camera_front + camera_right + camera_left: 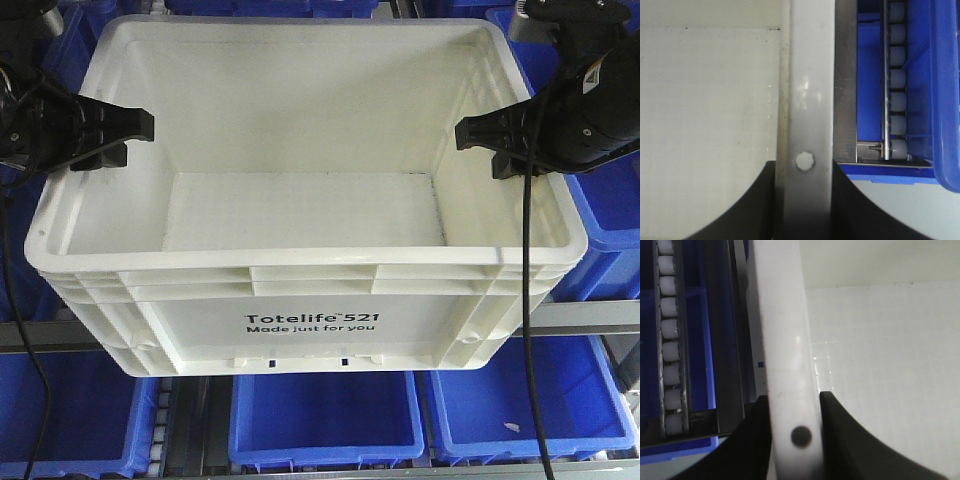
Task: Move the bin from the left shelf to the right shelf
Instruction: 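Align the held crate over the empty roller shelf slot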
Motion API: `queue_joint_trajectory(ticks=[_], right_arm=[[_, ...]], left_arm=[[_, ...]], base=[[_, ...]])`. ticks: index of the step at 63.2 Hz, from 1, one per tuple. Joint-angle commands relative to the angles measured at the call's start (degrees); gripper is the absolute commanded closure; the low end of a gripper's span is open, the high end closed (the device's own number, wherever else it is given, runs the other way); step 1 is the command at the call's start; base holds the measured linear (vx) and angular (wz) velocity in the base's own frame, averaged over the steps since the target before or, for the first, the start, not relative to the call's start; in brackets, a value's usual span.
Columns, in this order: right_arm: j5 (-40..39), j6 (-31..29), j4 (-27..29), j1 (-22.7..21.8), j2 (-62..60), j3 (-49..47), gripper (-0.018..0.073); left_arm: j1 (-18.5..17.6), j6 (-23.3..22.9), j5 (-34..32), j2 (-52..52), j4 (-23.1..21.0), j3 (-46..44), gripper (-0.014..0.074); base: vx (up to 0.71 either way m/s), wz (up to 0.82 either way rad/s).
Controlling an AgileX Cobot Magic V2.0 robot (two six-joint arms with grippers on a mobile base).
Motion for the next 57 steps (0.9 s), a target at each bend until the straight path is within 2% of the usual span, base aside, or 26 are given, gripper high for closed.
queue_joint_trajectory(ticks=[1,57], right_arm=[[-5.9,0.6,-6.6,-1.1,-2.5,-2.0,0.046],[-5.9,0.6,-6.6,-1.1,-2.5,-2.0,0.046]], left_arm=[[0.2,2.4,-4.7,-3.1,1.7,-2.3,0.0461],[0.2,2.4,-4.7,-3.1,1.7,-2.3,0.0461]], base=[[0.1,0.02],[0.09,0.01]])
